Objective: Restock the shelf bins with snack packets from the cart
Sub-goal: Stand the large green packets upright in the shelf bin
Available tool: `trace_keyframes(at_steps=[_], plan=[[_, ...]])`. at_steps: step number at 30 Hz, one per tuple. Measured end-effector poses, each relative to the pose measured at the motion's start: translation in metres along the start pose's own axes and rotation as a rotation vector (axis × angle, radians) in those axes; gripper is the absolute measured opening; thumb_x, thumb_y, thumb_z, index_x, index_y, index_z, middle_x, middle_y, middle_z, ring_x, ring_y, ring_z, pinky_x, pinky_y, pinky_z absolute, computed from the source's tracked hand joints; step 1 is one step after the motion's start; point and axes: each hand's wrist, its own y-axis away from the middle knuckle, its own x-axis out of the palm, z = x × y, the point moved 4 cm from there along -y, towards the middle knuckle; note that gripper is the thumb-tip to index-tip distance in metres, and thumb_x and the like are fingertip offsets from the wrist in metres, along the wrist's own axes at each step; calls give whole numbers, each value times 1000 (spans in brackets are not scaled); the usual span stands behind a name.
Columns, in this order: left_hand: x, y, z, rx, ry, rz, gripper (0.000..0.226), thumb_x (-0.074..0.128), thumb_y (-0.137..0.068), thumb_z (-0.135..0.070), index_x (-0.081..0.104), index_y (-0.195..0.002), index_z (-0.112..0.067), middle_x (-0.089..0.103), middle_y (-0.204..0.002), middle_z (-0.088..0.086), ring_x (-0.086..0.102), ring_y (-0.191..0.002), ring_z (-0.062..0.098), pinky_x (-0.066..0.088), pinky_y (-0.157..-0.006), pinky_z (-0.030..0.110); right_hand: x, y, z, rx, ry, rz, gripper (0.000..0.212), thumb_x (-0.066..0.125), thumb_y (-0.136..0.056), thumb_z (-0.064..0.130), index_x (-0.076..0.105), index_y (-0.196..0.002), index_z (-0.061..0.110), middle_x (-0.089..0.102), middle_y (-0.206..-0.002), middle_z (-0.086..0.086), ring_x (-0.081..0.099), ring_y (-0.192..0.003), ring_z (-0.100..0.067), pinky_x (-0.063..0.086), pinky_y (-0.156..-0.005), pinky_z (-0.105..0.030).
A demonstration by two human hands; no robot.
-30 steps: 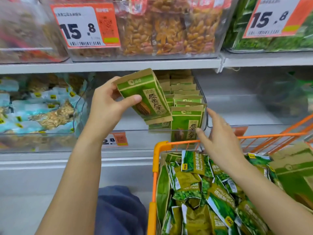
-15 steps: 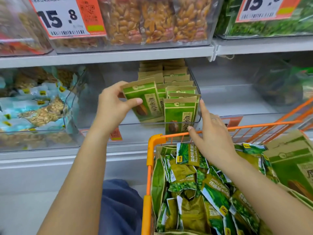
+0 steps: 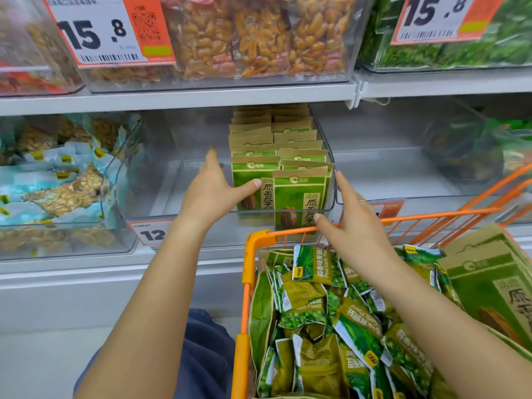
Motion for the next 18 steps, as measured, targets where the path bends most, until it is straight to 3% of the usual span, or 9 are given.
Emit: trace_keyframes(at_steps=[2, 5, 6, 8, 11, 15, 18], plan=[[-15, 9, -11, 51, -3, -130, 106, 69, -77, -59, 12, -153, -12, 31, -155, 7, 33, -141, 25, 36, -108, 43, -22, 2, 10, 2, -89, -35, 69, 59, -92, 33, 22, -151, 26, 42, -147, 1, 37, -135, -17, 32, -105, -31], [-37, 37, -43, 282, 218, -345, 66, 64, -87, -43, 39, -142, -18, 57, -127, -5, 52, -119, 12, 46, -93, 31, -63, 14, 22, -36, -181, 6, 34, 63, -87, 33, 57, -121, 31, 64, -118, 8, 58, -111, -10, 43, -101, -34], [-37, 48, -55, 353, 306, -305, 49, 63, -88, -38, 49, -133, -22, 63, -112, -12, 58, -107, 6, 47, -85, 24, -74, 23, 22, -43, -155, 84, 24, 65, -83, 37, 63, -107, 32, 68, -103, 13, 63, -97, -6, 49, -94, -36], [-24, 68, -75, 433, 405, -45, 25, 62, -87, -35, 63, -112, -29, 69, -91, -12, 64, -89, 6, 50, -77, 23, -90, 44, 13, -22, 66, 261, 27, 62, -70, 57, 65, -88, 37, 68, -82, 20, 62, -78, 3, 52, -81, -33], [14, 91, -88, 479, 390, 325, 19, 63, -84, -37, 69, -100, -30, 71, -85, -9, 67, -81, 12, 54, -75, 30, -102, 71, -15, 26, 522, 441, 40, 56, -63, 75, 58, -82, 40, 63, -78, 26, 58, -76, 7, 48, -76, -24], [52, 105, -88, 557, 232, 451, 16, 65, -90, -33, 69, -104, -29, 68, -86, -12, 64, -79, 5, 51, -71, 23, -100, 93, -46, 107, 771, 572, 39, 63, -73, 65, 58, -80, 27, 61, -80, 14, 55, -78, -5, 42, -64, -24], [58, 107, -88, 544, 266, 504, 14, 65, -91, -31, 69, -104, -29, 69, -87, -10, 64, -81, 7, 51, -73, 24, -95, 90, -47, 67, 648, 536, 32, 69, -80, 47, 56, -60, 25, 54, -62, 9, 49, -61, -4, 37, -55, -26]])
